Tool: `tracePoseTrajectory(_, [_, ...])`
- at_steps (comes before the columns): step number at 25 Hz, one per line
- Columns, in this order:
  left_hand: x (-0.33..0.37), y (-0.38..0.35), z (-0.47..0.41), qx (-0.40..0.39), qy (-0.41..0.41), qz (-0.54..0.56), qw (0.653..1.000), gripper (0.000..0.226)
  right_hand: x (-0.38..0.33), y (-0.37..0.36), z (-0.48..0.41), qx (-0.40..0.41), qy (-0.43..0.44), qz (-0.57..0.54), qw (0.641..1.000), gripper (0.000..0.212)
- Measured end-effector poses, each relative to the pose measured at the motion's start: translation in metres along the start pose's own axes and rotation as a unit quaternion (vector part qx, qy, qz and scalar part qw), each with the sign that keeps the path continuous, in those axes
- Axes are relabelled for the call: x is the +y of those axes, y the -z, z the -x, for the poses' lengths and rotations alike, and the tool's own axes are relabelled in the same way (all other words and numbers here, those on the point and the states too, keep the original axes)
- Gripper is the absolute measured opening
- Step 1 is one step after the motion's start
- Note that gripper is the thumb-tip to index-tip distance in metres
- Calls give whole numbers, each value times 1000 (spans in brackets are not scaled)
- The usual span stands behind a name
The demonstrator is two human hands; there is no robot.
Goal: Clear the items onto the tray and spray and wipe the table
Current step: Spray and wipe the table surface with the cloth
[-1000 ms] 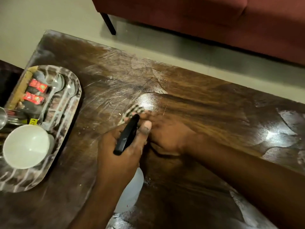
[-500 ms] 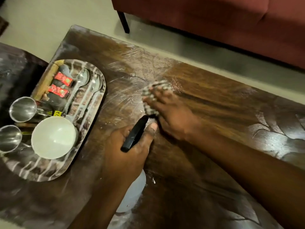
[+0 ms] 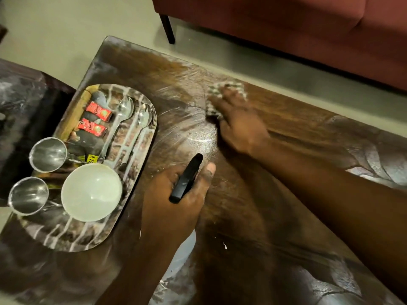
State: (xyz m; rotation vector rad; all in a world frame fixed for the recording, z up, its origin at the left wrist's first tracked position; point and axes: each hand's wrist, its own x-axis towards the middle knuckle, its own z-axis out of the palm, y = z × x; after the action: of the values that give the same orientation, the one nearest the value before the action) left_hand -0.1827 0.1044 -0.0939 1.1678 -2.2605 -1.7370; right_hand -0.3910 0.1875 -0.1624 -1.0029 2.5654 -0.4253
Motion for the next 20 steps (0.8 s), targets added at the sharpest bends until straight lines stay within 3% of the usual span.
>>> tracePoseTrajectory(1, [-2, 1, -2, 5, 1, -3, 1000, 63, -12, -10, 14, -42, 87, 23, 995, 66])
tracePoseTrajectory(3, [-7, 3, -4, 5, -9, -4, 1000, 56, -19, -20, 41, -132, 284, 50, 948, 64])
tracePoseTrajectory(5, [-10, 5, -6, -4, -21, 0, 1000, 54, -4, -9, 33, -176, 395, 88, 897, 58])
tracePoseTrajectory(7, [-14, 9, -7, -12, -33, 0, 999, 58, 14, 5, 2, -157, 314, 135, 927, 65])
tracePoseTrajectory(9, [-15, 16, -9, -23, -43, -7, 999, 55, 19, 21, -31, -92, 117, 93, 985, 70])
tracePoseTrajectory(11, [-17, 23, -6, -28, -42, 1, 999, 54, 9, 24, -51, -28, -12, 18, 999, 71])
tracePoseTrajectory(12, [-19, 28, -3, -29, -43, 2, 999, 54, -3, 20, -51, -18, -26, 3, 1000, 70])
tracePoseTrajectory(14, [-24, 37, 1, -31, -47, -5, 998, 52, -27, -1, -26, -45, 33, 16, 998, 67])
tracePoseTrajectory(16, [-29, 46, 4, -33, -56, -24, 998, 49, -48, -23, 24, -94, 160, 50, 981, 67])
tracePoseTrajectory(20, [-34, 53, 11, -47, -63, -26, 997, 40, -35, -34, 99, -177, 381, 90, 903, 63])
